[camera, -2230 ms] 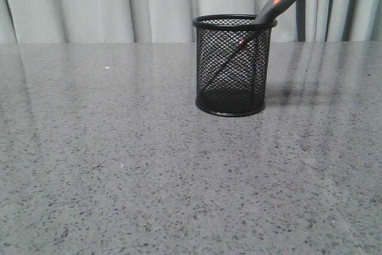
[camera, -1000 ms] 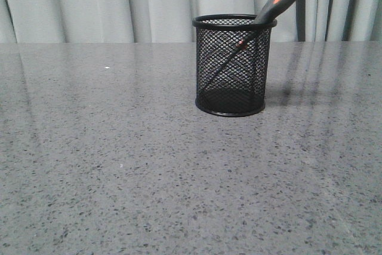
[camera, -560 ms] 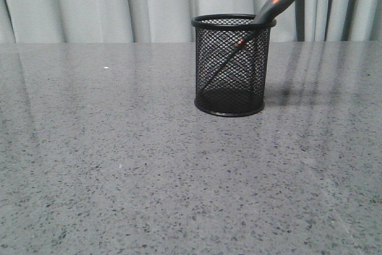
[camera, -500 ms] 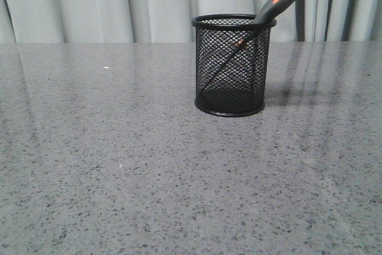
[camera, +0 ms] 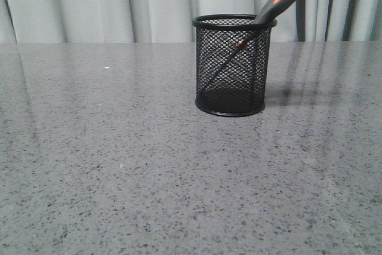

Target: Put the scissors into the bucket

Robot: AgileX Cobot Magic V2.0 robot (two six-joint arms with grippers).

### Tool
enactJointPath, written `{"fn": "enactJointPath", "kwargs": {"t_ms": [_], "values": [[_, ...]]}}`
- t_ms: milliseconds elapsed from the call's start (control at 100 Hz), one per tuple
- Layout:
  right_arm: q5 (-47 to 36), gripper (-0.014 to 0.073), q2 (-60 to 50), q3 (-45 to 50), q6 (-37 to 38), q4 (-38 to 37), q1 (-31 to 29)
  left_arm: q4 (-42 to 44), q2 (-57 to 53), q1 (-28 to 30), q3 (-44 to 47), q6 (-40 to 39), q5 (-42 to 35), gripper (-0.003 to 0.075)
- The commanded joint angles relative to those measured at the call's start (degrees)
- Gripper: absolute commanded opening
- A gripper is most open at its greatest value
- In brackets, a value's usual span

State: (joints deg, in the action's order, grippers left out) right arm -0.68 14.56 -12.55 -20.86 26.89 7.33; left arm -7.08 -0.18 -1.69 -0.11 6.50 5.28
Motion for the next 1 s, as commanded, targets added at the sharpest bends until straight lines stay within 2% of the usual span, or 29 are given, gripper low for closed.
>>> {"fn": "enactJointPath", "kwargs": {"t_ms": [0,680,750,920,990], "values": [[-4.2,-0.0065,0.33,-1.28,-0.1,-0.21,-0.44,-0.5,-1.53,0.04,1.6,-0.6,-4.38,-0.0021],[-4.2,-0.0065,0.33,-1.28,-0.1,-0.6,-0.44,-0.5,-1.53,0.04,1.6,-0.6,-4.38,-0.0021],[-3.56,-0.0065,0.2,-1.13,-0.1,-4.6,-0.44,-0.5,-1.53,0.04,1.6,-0.6,-4.38,-0.0021],[-2.18,-0.0065,-2.91,2.16,7.15,-18.43,-0.44,-0.5,-1.53,0.04,1.6,-0.6,-4.38,-0.0021],[-0.81,-0.0065,-5.76,4.8,9.33,-20.41,-0.44,-0.5,-1.53,0.04,1.6,-0.6,-4.38,-0.0021]]}}
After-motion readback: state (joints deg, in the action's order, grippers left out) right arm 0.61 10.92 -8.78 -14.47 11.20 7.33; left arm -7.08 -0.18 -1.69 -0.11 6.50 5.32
